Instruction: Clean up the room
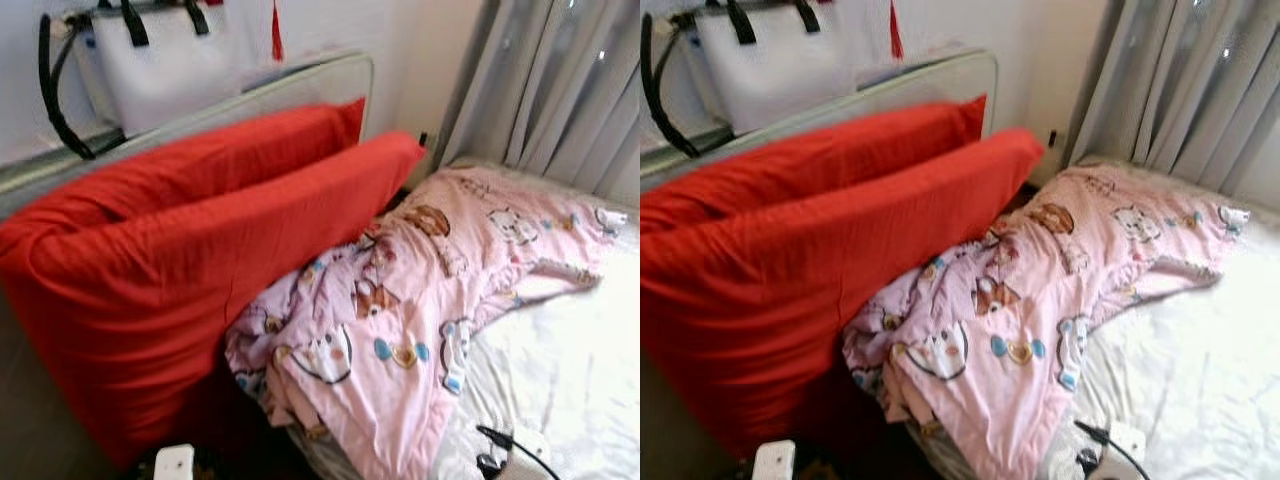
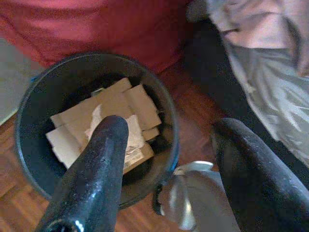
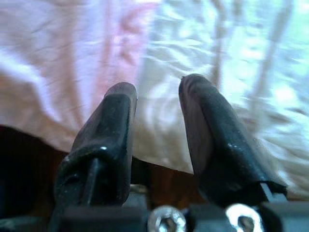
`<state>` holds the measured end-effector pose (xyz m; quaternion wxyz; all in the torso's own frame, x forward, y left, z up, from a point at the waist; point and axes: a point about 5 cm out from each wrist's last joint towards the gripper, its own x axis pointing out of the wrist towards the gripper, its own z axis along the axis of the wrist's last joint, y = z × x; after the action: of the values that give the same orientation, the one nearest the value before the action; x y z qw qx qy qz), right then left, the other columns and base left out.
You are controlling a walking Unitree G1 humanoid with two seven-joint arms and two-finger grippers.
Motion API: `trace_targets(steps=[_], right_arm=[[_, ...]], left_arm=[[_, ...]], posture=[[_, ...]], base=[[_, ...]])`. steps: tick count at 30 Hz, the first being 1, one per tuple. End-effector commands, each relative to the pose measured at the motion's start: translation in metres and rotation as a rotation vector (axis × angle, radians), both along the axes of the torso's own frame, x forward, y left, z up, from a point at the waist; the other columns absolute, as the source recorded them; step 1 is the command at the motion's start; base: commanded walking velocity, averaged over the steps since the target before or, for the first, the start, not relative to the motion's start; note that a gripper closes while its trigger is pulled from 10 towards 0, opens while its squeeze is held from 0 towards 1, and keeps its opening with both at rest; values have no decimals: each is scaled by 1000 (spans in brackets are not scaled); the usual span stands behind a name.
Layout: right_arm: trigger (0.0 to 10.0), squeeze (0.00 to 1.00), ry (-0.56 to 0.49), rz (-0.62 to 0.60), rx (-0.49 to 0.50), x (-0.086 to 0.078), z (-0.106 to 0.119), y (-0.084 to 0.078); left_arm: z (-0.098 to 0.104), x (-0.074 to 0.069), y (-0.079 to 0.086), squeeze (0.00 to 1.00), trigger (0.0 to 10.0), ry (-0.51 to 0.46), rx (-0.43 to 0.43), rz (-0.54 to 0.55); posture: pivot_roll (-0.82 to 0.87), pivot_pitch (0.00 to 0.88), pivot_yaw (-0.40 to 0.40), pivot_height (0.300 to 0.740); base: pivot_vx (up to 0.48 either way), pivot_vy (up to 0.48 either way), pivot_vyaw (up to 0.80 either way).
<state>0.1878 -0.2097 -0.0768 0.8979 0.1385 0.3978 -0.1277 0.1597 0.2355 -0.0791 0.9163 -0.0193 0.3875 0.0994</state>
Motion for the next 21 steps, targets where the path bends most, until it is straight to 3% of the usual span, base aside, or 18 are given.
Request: trace_targets(steps=[1,9,13,15,21], right_arm=[[10000,0,-18,5,-12,1,2,-5],[10000,0,-124,133,-8,23,13,13],[10000,0,-167,227,-41,31,17,27],[10000,0,-196,203,-7,33,19,32],[10000,0,-214,209,4,37,20,43]], left_arm=[[-2,-5,-3,0,10000,-5,-23,11],[13,19,-1,0,10000,-147,-22,-9],[30,38,-2,0,10000,-303,-7,-32],[40,47,-6,0,10000,-388,4,-62],[56,61,-16,0,10000,-495,10,-118]], posture=[[117,0,-77,740],[116,0,-79,740],[99,17,-61,740],[102,44,-54,725],[122,96,-34,690]], base=[[0,0,0],[0,0,0],[0,0,0],[0,0,0],[0,0,0]])
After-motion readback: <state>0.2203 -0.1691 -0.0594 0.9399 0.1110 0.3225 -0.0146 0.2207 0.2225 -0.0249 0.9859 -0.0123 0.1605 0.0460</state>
